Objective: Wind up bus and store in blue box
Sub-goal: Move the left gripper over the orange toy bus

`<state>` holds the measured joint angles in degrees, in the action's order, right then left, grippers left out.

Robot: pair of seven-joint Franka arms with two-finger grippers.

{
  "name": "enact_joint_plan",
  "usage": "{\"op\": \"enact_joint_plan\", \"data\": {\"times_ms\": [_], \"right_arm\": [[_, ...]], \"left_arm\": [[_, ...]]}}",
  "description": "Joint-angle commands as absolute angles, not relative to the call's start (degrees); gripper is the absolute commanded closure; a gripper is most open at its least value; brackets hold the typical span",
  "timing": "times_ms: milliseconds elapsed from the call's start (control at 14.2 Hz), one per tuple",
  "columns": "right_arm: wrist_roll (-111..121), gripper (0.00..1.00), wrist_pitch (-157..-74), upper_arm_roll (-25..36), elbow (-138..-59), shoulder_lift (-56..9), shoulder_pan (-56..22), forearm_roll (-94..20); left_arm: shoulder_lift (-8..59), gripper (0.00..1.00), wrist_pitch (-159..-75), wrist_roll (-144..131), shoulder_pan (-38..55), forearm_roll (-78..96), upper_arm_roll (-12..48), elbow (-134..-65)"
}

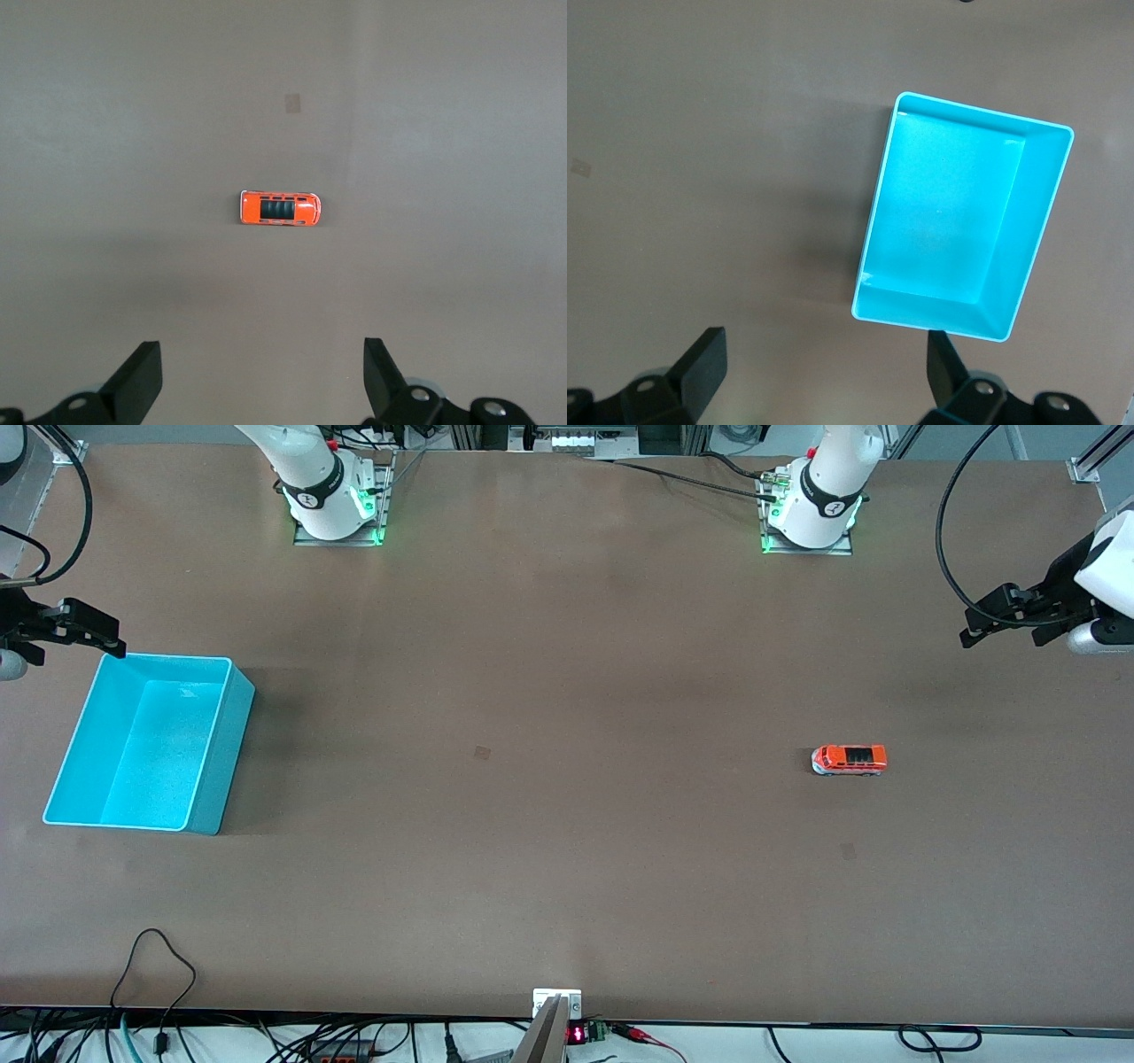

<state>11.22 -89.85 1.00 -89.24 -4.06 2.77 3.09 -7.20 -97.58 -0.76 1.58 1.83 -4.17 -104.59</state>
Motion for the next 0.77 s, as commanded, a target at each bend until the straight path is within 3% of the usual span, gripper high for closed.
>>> {"op": "enact_joint_plan", "data": {"times_ms": [0, 282, 704], "right_arm": [[11.16, 0.00, -89.47, 0.53, -88.07, -4.40, 2.99, 3.78], [11.16, 0.00, -89.47, 0.53, -88.07, -4.39, 2.90, 3.78], [11.16, 0.00, -89.47, 0.44, -88.07, -4.39, 2.90, 3.87]], "left_arm": [[-8.00, 0.00, -96.42, -0.79, 1.41, 0.26, -3.78, -104.24], [-7.12, 0.00, -96.33, 0.26, 1.49, 0.26, -3.78, -104.85], [0.43, 0.00, -96.24, 10.80, 2.02, 0.97, -3.78, -105.29]]}}
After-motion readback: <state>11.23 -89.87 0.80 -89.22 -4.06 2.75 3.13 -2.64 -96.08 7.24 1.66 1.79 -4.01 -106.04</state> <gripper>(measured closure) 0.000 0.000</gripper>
